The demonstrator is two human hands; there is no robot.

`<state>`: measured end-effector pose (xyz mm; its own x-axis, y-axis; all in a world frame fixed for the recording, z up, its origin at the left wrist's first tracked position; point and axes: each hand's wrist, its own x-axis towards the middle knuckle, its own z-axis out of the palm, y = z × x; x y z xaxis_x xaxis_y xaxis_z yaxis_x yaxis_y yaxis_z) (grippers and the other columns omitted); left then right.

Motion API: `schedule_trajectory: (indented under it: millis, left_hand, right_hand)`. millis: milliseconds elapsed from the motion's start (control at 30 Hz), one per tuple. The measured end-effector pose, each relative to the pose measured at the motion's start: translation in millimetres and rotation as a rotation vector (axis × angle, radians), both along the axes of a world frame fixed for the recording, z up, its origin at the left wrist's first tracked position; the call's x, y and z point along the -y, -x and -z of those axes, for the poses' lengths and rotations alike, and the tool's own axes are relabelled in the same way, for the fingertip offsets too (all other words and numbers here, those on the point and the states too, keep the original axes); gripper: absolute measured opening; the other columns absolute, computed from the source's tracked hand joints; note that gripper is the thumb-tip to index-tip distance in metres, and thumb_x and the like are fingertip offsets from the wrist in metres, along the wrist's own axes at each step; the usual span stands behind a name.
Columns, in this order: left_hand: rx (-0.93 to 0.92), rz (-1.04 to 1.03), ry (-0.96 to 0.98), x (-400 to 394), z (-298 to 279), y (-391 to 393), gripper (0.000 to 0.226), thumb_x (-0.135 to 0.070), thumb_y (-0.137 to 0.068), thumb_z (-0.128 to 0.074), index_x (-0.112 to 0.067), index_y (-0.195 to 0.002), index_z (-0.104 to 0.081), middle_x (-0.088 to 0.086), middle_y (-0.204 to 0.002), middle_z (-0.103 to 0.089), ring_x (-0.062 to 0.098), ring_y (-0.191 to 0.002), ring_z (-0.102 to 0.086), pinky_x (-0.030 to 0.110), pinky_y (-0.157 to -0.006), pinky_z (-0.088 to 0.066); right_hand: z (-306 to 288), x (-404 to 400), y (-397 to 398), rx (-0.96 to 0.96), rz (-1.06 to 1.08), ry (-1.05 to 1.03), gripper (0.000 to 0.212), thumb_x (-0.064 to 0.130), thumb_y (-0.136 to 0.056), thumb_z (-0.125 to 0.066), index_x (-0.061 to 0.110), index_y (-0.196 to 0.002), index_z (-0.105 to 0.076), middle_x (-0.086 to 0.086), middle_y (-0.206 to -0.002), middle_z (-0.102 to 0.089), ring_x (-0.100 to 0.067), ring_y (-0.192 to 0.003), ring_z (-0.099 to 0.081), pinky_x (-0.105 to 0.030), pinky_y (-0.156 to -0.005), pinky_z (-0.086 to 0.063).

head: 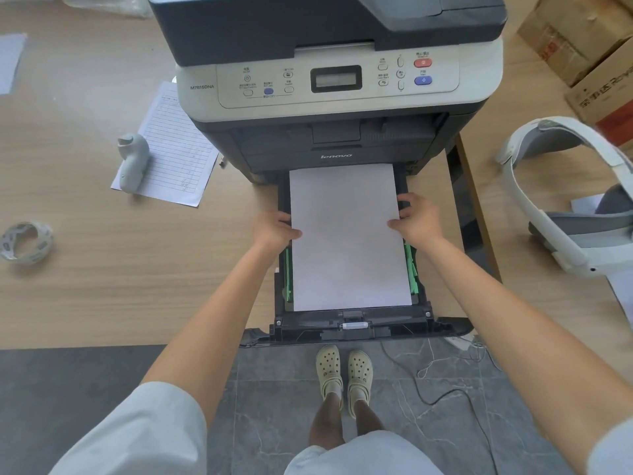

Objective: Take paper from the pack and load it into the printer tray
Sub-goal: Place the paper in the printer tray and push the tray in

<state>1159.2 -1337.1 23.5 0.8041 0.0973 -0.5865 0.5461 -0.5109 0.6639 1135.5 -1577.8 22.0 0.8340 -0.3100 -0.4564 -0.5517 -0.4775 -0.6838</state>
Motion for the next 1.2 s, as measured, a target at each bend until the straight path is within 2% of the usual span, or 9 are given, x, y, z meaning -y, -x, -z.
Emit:
schedule_trajectory:
  millis: [133,200,300,600,700,767,867,1033,1200]
  left_hand:
    - [-0.032,-0.079,0.128,-5,-12,5,0.019,-0.01,-0.091,-0.05,0.001,-0.105,-0.058,0.018,-0.093,-0.062,0.029,-0.079,-0.063,0.033,-0.075,-0.055]
    - [-0.057,-0.145,0.176,-12,-17,8,0.03,-0.013,-0.093,-0.046,0.004,-0.116,-0.054,0.02,-0.098,-0.063,0.031,-0.081,-0.064,0.033,-0.076,-0.055]
    - [-0.053,-0.194,0.217,-22,-21,17,0.032,-0.012,-0.091,-0.044,0.003,-0.116,-0.057,0.024,-0.105,-0.065,0.032,-0.08,-0.066,0.033,-0.077,-0.055]
    - [-0.051,-0.218,0.286,-24,-20,69,0.035,-0.008,-0.094,-0.038,0.001,-0.126,-0.051,0.02,-0.126,-0.058,0.029,-0.113,-0.058,0.033,-0.096,-0.046]
    - [-0.018,-0.194,0.27,-19,-17,87,0.04,-0.006,-0.093,-0.04,-0.005,-0.133,-0.045,0.016,-0.135,-0.053,0.022,-0.119,-0.052,0.031,-0.103,-0.04]
    - [0.033,-0.12,0.201,-12,-17,100,0.045,-0.005,-0.092,-0.04,-0.009,-0.137,-0.041,0.01,-0.141,-0.048,0.019,-0.125,-0.047,0.032,-0.107,-0.036]
    - [0.083,-0.036,0.17,-2,-17,116,0.054,-0.005,-0.091,-0.041,-0.013,-0.144,-0.03,0.002,-0.151,-0.035,0.017,-0.138,-0.033,0.035,-0.115,-0.026]
    - [0.054,-0.152,0.246,-2,-14,120,0.052,-0.005,-0.093,-0.041,-0.015,-0.143,-0.031,0.0,-0.15,-0.036,0.018,-0.137,-0.034,0.033,-0.112,-0.028]
    - [-0.079,-0.268,0.353,-17,-18,96,0.043,-0.005,-0.095,-0.039,-0.01,-0.137,-0.041,0.012,-0.139,-0.049,0.026,-0.12,-0.05,0.039,-0.098,-0.042]
  right_hand:
    - [-8,6,1,0.01,0.031,-0.003,0.035,0.011,-0.09,-0.051,0.009,-0.124,-0.055,-0.017,-0.118,-0.062,-0.029,-0.097,-0.062,-0.037,-0.091,-0.052]
    - [-13,12,5,0.03,0.085,-0.008,0.029,0.013,-0.091,-0.049,0.01,-0.118,-0.06,-0.015,-0.115,-0.064,-0.028,-0.092,-0.065,-0.041,-0.088,-0.055]
    - [-19,22,18,0.041,0.13,-0.001,0.027,0.016,-0.094,-0.047,0.006,-0.114,-0.063,-0.008,-0.097,-0.063,-0.017,-0.073,-0.062,-0.037,-0.082,-0.056]
    - [-18,36,68,-0.065,0.139,-0.141,0.028,0.012,-0.096,-0.042,0.002,-0.111,-0.063,-0.017,-0.108,-0.067,-0.024,-0.085,-0.066,-0.026,-0.068,-0.053]
    - [-14,29,84,-0.082,0.091,-0.15,0.03,0.014,-0.096,-0.043,0.004,-0.12,-0.058,-0.013,-0.117,-0.065,-0.02,-0.093,-0.062,-0.033,-0.088,-0.051]
    - [-12,22,93,-0.081,0.048,-0.151,0.033,0.016,-0.096,-0.042,0.008,-0.125,-0.056,-0.011,-0.127,-0.06,-0.022,-0.109,-0.058,-0.041,-0.103,-0.044]
    - [-11,12,103,-0.065,0.018,-0.165,0.037,0.018,-0.098,-0.038,0.01,-0.133,-0.047,-0.008,-0.141,-0.049,-0.025,-0.13,-0.044,-0.041,-0.111,-0.034]
    - [-6,7,107,-0.039,0.038,-0.159,0.04,0.019,-0.099,-0.035,0.009,-0.138,-0.041,-0.009,-0.145,-0.043,-0.025,-0.134,-0.038,-0.036,-0.109,-0.031]
    - [-2,10,100,-0.097,0.108,-0.224,0.043,0.03,-0.098,-0.035,0.011,-0.135,-0.046,-0.009,-0.142,-0.047,-0.025,-0.131,-0.043,-0.038,-0.11,-0.033]
